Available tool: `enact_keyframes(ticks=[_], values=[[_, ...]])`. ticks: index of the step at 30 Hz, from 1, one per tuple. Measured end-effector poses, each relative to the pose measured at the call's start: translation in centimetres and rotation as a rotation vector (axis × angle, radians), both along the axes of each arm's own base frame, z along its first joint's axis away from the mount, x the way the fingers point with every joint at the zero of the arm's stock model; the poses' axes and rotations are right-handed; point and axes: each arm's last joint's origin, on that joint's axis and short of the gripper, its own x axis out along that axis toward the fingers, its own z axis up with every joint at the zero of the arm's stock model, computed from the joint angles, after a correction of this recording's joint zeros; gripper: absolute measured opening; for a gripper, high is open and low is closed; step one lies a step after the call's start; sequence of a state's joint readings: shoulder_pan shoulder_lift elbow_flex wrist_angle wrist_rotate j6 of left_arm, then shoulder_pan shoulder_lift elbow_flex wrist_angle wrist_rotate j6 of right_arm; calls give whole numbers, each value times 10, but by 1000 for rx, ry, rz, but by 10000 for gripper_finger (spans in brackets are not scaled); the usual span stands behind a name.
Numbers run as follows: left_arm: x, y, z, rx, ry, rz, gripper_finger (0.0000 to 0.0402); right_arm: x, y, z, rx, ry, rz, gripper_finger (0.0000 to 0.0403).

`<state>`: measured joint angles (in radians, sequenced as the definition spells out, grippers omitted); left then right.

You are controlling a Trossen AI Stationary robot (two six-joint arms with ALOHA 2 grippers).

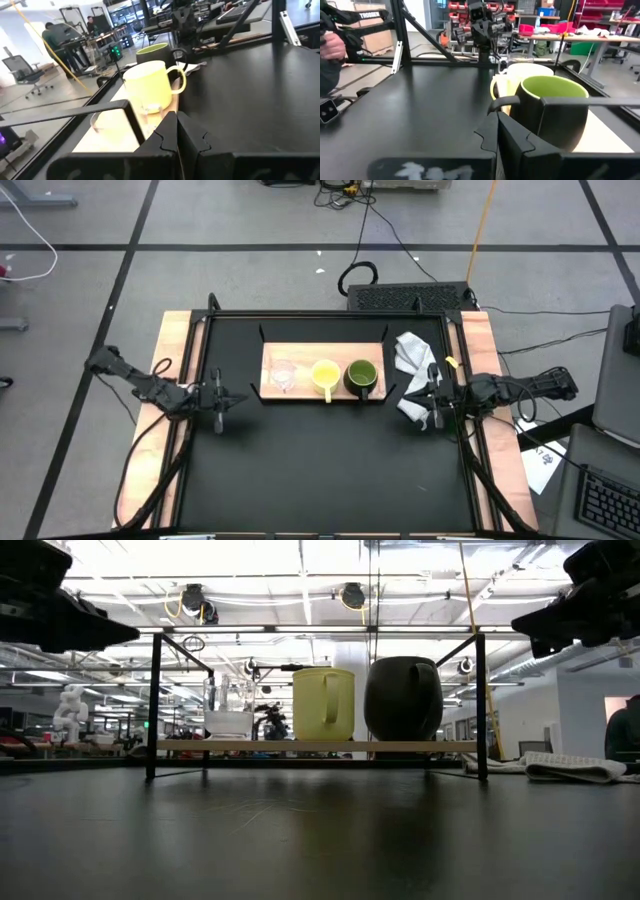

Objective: Stack small to large cups/mugs on shelf
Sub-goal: Return to Home Position

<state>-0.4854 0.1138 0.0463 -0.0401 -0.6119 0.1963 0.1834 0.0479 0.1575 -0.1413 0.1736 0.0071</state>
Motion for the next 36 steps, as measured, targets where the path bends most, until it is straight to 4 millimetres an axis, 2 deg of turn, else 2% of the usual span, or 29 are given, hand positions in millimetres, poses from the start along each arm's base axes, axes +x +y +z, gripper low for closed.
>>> enact_keyframes(ticks=[15,20,28,36], values=[[8,24,-1,-62,13,-35,0,1,-7,2,26,-18,-15,0],[9,26,0,-116,1,-94,1,1,-8,2,22,-18,-18,0],[9,26,0,-139,-1,-92,13,1,-8,2,-5,-23,-23,0],[9,26,0,-181,3,-80,3,1,-8,3,4,-30,-25,0]])
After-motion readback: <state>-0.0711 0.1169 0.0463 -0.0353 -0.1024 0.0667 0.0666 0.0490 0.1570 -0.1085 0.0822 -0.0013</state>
